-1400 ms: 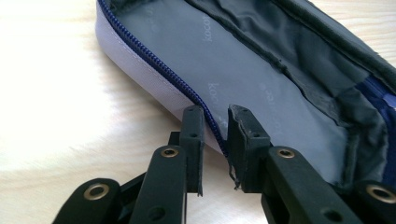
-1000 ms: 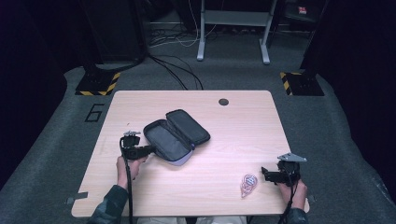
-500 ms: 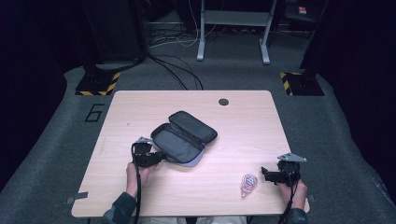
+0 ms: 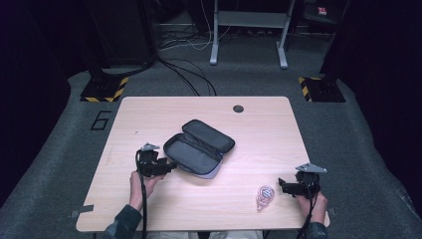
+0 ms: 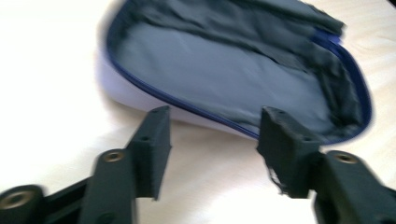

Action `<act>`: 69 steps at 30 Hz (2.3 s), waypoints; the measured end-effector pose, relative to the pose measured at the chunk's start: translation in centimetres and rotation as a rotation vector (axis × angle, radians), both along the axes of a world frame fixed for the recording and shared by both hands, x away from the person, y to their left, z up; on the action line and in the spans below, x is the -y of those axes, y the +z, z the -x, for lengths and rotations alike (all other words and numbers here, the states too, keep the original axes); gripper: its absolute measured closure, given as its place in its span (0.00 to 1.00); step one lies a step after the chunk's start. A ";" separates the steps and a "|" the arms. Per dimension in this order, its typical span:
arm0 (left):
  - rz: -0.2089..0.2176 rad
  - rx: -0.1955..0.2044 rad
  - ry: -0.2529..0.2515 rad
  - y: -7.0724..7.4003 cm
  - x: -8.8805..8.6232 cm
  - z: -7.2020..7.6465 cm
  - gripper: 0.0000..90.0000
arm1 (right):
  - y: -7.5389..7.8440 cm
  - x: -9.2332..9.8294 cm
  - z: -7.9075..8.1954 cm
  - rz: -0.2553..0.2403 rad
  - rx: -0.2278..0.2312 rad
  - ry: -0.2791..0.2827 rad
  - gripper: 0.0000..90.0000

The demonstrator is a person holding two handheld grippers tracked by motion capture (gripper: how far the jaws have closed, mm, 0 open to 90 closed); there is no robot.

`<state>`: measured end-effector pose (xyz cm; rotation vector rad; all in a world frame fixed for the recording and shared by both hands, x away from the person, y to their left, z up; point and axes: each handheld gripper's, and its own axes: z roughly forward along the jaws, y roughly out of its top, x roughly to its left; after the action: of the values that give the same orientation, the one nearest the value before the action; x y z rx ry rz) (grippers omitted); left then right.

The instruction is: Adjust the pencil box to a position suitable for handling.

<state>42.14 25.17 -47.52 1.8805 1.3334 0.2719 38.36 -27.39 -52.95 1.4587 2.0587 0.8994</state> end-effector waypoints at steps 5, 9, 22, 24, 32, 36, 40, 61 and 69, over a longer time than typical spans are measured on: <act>-0.063 0.041 0.031 1.1 -1.3 -2.3 0.40 | 0.0 0.0 0.0 0.000 -0.001 0.001 0.06; -0.102 0.055 0.026 1.1 -1.4 -4.2 0.38 | 0.0 0.0 0.0 0.000 -0.001 0.001 0.06; -0.174 0.012 0.020 -0.4 -0.8 -6.6 0.69 | 0.0 0.0 0.0 0.000 0.000 0.000 0.06; -0.187 -0.001 0.009 -0.6 -0.7 -6.5 0.76 | 0.0 0.0 0.0 0.000 0.001 0.000 0.06; -0.159 -0.001 0.028 -0.7 -0.6 -5.9 0.86 | 0.0 0.0 0.0 0.002 0.001 0.001 0.06; -0.154 0.003 0.013 -0.9 -0.7 -5.4 0.85 | 0.0 0.0 0.0 0.003 0.001 0.003 0.06; -0.129 -0.007 0.012 -1.1 -0.9 -4.8 0.84 | 0.0 0.0 0.0 0.004 0.004 0.004 0.06; -0.046 -0.024 -0.011 -1.7 0.6 -1.3 0.76 | 0.0 0.0 0.0 0.004 0.004 0.004 0.06; -0.037 -0.030 -0.030 -2.0 1.3 -0.3 0.71 | 0.0 0.0 0.0 0.005 0.004 0.004 0.06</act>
<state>42.47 23.84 -49.52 1.9409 1.3274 0.2557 38.37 -27.42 -52.97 1.4495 2.0605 0.8978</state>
